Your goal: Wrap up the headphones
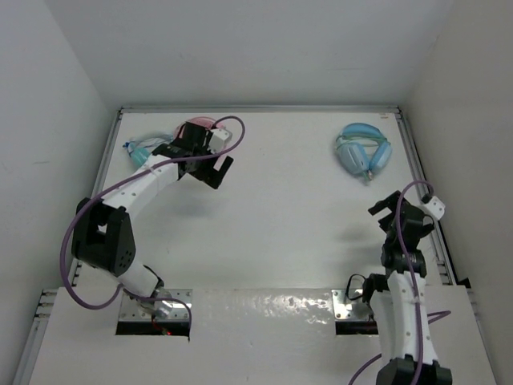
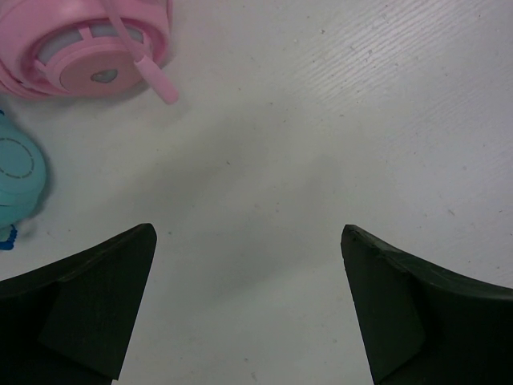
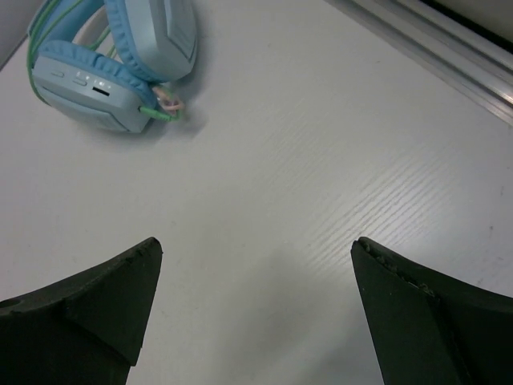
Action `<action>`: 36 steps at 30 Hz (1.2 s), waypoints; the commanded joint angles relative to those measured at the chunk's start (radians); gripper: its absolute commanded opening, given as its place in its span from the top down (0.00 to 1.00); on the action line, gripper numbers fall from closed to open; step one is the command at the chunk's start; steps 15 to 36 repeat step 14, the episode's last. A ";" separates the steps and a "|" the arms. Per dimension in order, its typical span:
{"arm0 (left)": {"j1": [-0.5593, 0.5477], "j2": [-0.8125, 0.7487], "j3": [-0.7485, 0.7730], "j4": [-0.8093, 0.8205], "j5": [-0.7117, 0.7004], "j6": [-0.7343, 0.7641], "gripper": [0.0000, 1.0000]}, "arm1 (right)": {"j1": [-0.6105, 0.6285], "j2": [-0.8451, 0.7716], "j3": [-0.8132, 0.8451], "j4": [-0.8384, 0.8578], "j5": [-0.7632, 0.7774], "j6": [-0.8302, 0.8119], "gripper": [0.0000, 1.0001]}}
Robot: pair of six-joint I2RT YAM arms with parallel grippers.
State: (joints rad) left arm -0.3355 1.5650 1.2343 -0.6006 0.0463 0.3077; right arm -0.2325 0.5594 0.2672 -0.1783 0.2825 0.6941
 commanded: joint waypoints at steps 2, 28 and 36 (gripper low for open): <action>0.024 -0.062 -0.018 0.090 0.038 -0.028 0.03 | 0.002 -0.165 0.001 -0.188 0.040 -0.024 0.01; 0.026 -0.046 -0.025 0.082 0.104 -0.022 0.03 | 0.001 -0.138 -0.072 0.008 -0.051 0.114 0.01; 0.026 -0.046 -0.025 0.082 0.104 -0.022 0.03 | 0.001 -0.138 -0.072 0.008 -0.051 0.114 0.01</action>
